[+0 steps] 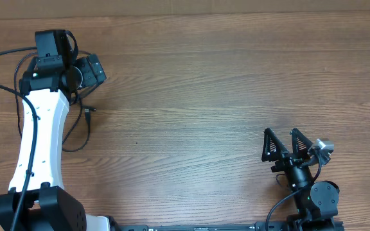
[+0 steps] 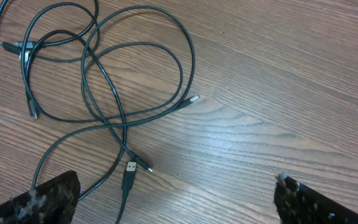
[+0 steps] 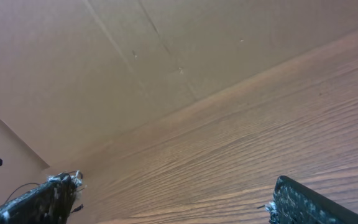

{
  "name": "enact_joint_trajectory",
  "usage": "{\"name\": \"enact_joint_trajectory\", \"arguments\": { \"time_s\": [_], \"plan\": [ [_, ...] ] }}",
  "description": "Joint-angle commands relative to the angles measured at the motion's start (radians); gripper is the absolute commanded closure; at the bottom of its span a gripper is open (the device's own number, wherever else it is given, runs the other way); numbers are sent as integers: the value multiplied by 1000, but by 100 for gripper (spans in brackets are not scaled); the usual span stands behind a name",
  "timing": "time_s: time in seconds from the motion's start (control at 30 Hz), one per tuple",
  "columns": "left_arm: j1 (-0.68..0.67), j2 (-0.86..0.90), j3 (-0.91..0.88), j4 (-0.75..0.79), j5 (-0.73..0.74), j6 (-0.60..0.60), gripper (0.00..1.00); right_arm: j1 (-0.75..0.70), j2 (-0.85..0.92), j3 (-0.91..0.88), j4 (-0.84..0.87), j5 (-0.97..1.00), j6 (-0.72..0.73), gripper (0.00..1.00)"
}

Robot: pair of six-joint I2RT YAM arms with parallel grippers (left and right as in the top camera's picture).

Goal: Untangle cables

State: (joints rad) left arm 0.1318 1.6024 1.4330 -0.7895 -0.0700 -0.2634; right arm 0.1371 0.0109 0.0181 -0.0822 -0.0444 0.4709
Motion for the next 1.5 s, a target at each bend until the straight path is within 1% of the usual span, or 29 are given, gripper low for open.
{"name": "enact_joint_trajectory", "arguments": {
  "time_s": [0.0,0.17,0.23,0.3,0.47,0.5,0.63,0.8,1.47],
  "plan": [
    [5,-6,8,1,11,-6,1,-2,-8,-11,2,6,-1,0],
    [5,-6,8,1,11,-6,0,-2,-8,-11,1,16,-2,0],
    [5,-6,8,1,11,-6,1,-2,-8,-11,0,64,-20,0],
    [5,-6,8,1,11,-6,0,-2,-8,-11,2,80,-122,0],
    [5,-6,8,1,11,-6,0,-2,-8,-11,1,69,-481,0],
    [5,-6,8,1,11,-6,0,-2,-8,-11,0,69,-520,0],
    [5,-6,8,1,11,-6,1,-2,-8,-11,-2,64,-587,0],
    [5,-6,8,1,11,-6,0,-2,-8,-11,-2,58,-630,0],
    [5,-6,8,1,11,-6,0,-2,-8,-11,-2,44,-622,0]
  ]
}}
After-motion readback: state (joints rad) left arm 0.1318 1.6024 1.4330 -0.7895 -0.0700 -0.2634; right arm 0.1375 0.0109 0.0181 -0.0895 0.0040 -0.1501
